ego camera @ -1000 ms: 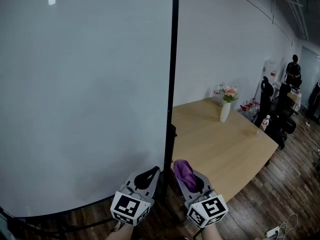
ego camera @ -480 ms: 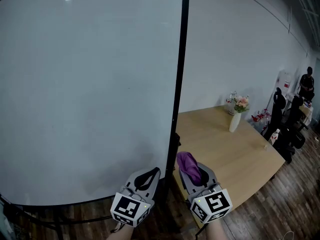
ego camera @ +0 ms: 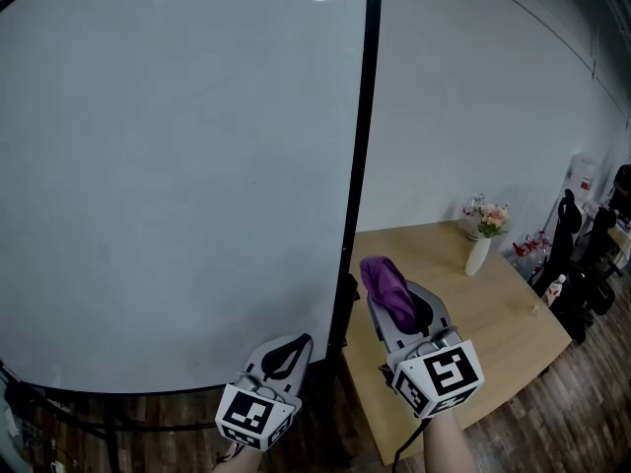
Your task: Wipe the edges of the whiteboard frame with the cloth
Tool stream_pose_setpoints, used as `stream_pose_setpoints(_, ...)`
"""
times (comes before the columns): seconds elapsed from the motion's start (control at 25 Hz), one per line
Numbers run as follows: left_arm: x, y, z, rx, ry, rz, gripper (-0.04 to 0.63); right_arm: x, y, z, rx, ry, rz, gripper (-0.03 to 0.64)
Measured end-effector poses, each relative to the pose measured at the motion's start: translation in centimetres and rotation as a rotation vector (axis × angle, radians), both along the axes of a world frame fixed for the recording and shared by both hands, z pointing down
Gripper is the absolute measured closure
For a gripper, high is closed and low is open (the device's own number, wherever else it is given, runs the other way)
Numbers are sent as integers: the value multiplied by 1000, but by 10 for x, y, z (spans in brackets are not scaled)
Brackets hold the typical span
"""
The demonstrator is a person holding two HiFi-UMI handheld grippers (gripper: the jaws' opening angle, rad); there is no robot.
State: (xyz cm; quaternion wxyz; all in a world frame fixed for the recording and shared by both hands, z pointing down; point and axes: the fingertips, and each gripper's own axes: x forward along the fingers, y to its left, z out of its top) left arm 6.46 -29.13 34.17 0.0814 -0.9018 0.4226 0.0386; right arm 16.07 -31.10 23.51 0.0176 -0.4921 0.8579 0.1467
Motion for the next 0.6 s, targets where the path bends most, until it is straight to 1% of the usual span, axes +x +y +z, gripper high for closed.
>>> stream_pose_setpoints(0.28, 3, -7, -2, 5, 6, -40, 577, 3, -20, -56, 93, 70, -15, 508)
stream_pose_setpoints(0.44, 6, -11, -7, 18, 3, -45, 577, 1, -28, -85, 146, 110, -24, 509)
stream_pose_setpoints(0.6, 6, -15, -11, 28, 0, -47, 577, -4, -35, -112, 212, 159, -10, 509)
